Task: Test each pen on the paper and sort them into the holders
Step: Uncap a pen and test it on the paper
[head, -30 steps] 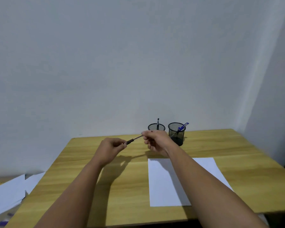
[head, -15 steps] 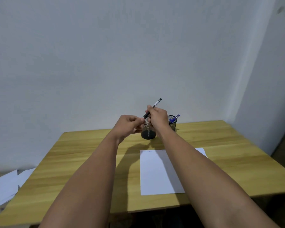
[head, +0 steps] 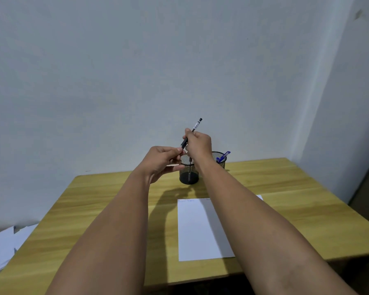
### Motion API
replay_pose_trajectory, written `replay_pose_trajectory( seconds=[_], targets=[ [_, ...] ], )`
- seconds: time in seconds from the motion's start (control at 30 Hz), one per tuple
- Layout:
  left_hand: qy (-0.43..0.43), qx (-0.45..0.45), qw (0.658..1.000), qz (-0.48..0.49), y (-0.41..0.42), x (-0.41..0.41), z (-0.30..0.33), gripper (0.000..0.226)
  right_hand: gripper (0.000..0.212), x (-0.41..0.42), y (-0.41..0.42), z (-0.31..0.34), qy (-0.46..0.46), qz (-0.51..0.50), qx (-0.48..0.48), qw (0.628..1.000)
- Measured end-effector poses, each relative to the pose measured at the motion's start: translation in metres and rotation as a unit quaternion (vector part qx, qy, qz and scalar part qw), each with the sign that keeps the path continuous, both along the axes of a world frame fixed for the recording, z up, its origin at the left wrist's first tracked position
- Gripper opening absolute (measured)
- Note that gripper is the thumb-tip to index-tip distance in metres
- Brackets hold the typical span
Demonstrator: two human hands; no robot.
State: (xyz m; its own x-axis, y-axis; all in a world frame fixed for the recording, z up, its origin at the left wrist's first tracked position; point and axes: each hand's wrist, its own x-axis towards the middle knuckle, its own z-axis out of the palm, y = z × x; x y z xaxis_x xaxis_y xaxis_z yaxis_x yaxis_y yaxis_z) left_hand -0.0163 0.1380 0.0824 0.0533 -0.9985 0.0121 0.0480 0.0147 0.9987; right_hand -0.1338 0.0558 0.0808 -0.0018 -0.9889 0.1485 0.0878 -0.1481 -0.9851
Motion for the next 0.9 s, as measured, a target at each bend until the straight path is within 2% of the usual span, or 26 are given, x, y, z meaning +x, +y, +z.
replay_pose_trajectory(
  seconds=[0.17, 0.27, 0.57, 0.63, 0.7, 0.73, 0.8, 0.9],
  targets=[
    [-0.086, -0.026, 0.996, 0.02, 0.0, 0.005, 0.0, 0.022, 0.033, -0.019, 0.004, -0.007, -0.023, 0.078, 0.007, 0.997],
    [-0.123, -0.043, 0.991, 0.028, 0.001, 0.005, -0.003, 0.019, 0.028, -0.025, 0.008, -0.014, -0.007, 0.112, 0.011, 0.994],
    [-0.12, -0.03, 0.992, -0.01, 0.003, 0.005, -0.006, 0.031, 0.026, -0.029, 0.014, -0.026, -0.065, 0.179, 0.037, 0.981],
    [-0.131, -0.023, 0.991, -0.013, 0.006, 0.011, -0.011, 0.029, 0.022, -0.041, 0.006, -0.026, -0.138, 0.145, 0.054, 0.978],
    [-0.148, 0.01, 0.989, 0.015, 0.016, 0.039, -0.027, 0.026, 0.023, -0.078, -0.015, -0.02, -0.273, 0.072, 0.085, 0.955],
    [-0.146, 0.031, 0.988, 0.046, 0.024, 0.059, -0.039, 0.024, 0.025, -0.105, -0.026, -0.017, -0.278, 0.044, 0.075, 0.956],
    [-0.169, 0.048, 0.976, 0.127, 0.034, 0.094, -0.064, 0.02, 0.027, -0.145, -0.034, -0.009, -0.176, 0.011, 0.046, 0.983],
    [-0.337, 0.049, 0.922, 0.183, 0.027, 0.101, -0.098, 0.018, 0.025, -0.148, -0.026, -0.014, -0.04, 0.025, 0.043, 0.998]
  ],
)
